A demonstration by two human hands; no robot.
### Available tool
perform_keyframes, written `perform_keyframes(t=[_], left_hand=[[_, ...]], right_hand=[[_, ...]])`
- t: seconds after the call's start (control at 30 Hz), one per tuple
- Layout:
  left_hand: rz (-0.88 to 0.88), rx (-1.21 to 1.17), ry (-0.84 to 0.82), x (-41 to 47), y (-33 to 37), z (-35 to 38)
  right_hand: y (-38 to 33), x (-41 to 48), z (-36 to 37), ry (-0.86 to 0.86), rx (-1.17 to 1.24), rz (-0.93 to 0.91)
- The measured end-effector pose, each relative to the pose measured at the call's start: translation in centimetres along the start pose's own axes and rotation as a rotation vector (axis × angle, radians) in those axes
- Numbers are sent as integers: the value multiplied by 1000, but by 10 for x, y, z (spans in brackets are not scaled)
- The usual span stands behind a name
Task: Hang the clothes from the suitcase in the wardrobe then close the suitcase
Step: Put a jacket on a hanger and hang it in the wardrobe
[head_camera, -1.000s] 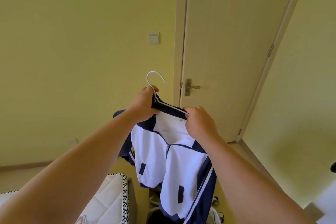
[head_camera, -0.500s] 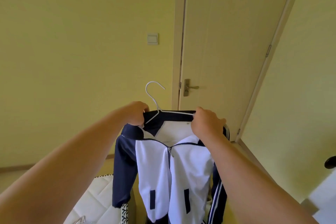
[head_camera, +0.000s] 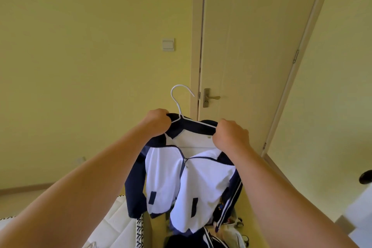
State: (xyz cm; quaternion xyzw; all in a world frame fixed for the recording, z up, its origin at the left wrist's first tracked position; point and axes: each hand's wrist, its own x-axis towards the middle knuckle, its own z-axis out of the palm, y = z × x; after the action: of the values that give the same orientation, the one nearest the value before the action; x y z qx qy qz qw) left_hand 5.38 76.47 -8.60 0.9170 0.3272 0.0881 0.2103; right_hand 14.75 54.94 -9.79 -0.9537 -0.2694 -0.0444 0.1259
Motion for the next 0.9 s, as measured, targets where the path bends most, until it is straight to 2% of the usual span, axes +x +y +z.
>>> perform_keyframes(t=[0.13, 0.27, 0.4, 0.53, 0.63, 0.77, 0.9], left_hand=[[52, -145, 32, -5, 12, 5], [158, -181, -16, -8, 32, 8], [177, -117, 32, -4, 25, 0], [97, -112, 82, 6, 10, -5], [73, -104, 87, 8, 6, -1], [87, -22, 92, 5, 6, 5], [126, 53, 65, 3, 3, 14]], right_hand=[[-2, 3, 12, 84, 76, -131], [-20, 5, 11, 12, 311, -287], [-5, 9, 6, -76, 288, -167], [16, 6, 8, -318, -10, -44], [16, 1, 10, -325, -132, 57], [9, 1, 7, -430, -59, 101], [-2, 1, -2, -245, 216, 68]])
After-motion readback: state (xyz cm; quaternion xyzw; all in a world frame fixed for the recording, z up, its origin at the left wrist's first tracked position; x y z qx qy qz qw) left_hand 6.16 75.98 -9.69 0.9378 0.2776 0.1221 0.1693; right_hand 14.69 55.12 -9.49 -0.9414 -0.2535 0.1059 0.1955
